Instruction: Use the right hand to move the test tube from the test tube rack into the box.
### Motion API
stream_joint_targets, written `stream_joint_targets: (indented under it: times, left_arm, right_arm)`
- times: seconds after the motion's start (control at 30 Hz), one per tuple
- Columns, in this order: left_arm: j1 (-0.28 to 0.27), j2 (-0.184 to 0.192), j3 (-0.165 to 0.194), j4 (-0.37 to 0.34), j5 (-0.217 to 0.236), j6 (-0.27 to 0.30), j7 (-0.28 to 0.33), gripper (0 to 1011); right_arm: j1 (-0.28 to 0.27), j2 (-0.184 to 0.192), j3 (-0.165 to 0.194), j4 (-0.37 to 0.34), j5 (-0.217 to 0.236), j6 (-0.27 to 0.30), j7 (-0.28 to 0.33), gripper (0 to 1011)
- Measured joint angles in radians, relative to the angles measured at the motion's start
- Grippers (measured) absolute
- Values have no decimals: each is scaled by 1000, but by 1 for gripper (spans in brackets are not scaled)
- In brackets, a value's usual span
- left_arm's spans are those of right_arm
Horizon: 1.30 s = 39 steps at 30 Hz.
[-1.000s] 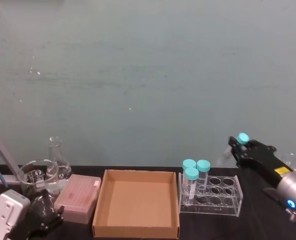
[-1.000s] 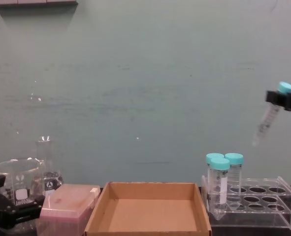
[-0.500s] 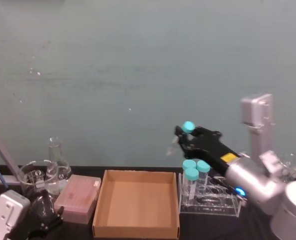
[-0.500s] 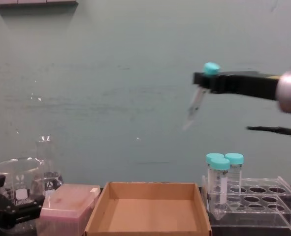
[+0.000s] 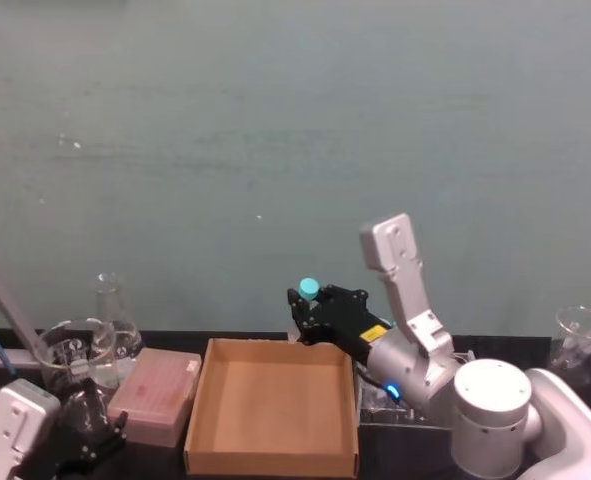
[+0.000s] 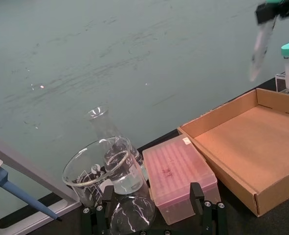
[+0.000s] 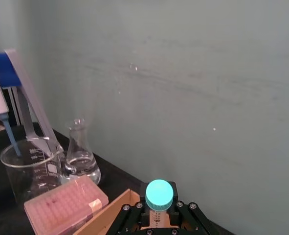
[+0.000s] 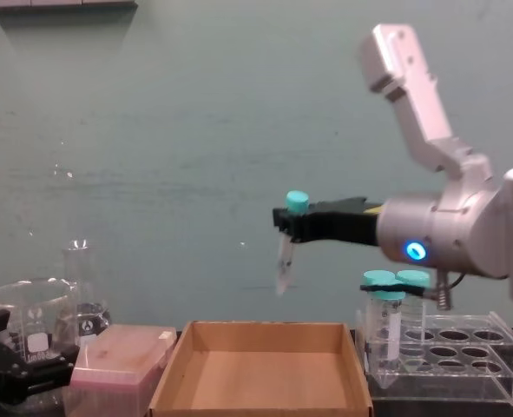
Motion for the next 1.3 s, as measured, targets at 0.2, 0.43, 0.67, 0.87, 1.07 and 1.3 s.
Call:
stream_joint_targets:
  times: [0.2, 0.43, 0.67, 0.87, 1.07, 1.3]
  left_arm:
    - [0, 0, 0, 0, 0, 0, 0, 1000]
    - [0, 0, 0, 0, 0, 0, 0, 1000]
    - [0, 0, 0, 0, 0, 0, 0, 1000]
    - [0, 0, 0, 0, 0, 0, 0, 1000]
    - [0, 0, 0, 0, 0, 0, 0, 1000]
    - [0, 0, 0, 0, 0, 0, 0, 1000]
  right_arm:
    - [30, -44, -2, 89, -23, -19, -8, 204]
    - [61, -77, 4, 169, -46, -49, -12, 204]
    - [82, -94, 7, 217, -63, -64, -15, 204]
    - [80, -92, 7, 211, -62, -63, -15, 204]
    - [78, -91, 7, 207, -61, -62, -14, 291]
    - [77, -90, 7, 204, -58, -61, -14, 530]
